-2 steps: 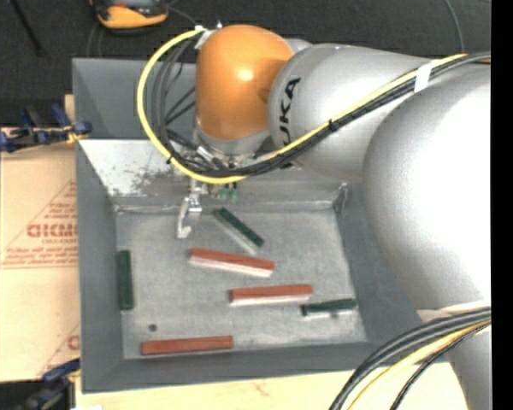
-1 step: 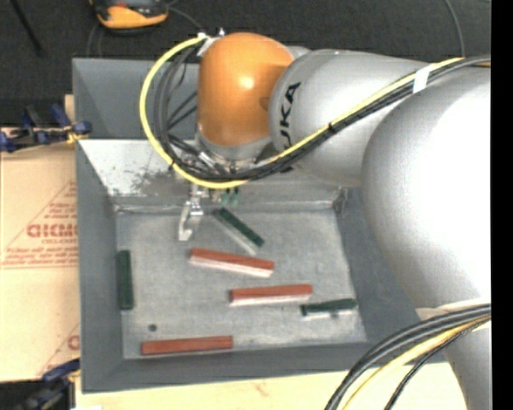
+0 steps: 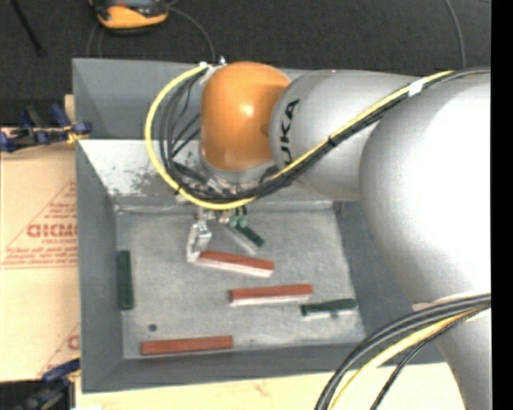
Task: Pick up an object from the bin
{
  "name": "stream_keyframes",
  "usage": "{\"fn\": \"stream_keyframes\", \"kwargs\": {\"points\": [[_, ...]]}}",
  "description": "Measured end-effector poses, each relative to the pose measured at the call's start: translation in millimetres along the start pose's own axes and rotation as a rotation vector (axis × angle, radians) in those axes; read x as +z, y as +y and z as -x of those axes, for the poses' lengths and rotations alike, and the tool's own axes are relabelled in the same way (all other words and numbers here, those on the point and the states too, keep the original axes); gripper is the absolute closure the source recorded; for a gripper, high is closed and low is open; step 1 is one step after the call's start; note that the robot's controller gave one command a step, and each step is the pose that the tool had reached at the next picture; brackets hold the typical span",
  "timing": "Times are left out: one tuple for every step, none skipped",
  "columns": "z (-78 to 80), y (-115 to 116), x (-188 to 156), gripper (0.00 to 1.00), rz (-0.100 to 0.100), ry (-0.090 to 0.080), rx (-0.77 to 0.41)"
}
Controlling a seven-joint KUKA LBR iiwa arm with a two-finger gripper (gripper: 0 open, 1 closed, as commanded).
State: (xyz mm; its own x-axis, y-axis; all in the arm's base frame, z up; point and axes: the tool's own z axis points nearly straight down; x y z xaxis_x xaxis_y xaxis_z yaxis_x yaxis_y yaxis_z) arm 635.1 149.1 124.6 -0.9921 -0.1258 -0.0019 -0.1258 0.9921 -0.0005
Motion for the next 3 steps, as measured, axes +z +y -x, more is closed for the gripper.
{"fn": "stream_keyframes", "kwargs": {"points": [[-0.6, -3.2, 5.1, 0.0, 0.001, -0.002, -0.004], [-0.6, -18.6, 24.3, 0.0, -0.003, 0.003, -0.075], [-15.6, -24.7, 32.3, 0.0, 0.0, -0.007, -0.135]]}}
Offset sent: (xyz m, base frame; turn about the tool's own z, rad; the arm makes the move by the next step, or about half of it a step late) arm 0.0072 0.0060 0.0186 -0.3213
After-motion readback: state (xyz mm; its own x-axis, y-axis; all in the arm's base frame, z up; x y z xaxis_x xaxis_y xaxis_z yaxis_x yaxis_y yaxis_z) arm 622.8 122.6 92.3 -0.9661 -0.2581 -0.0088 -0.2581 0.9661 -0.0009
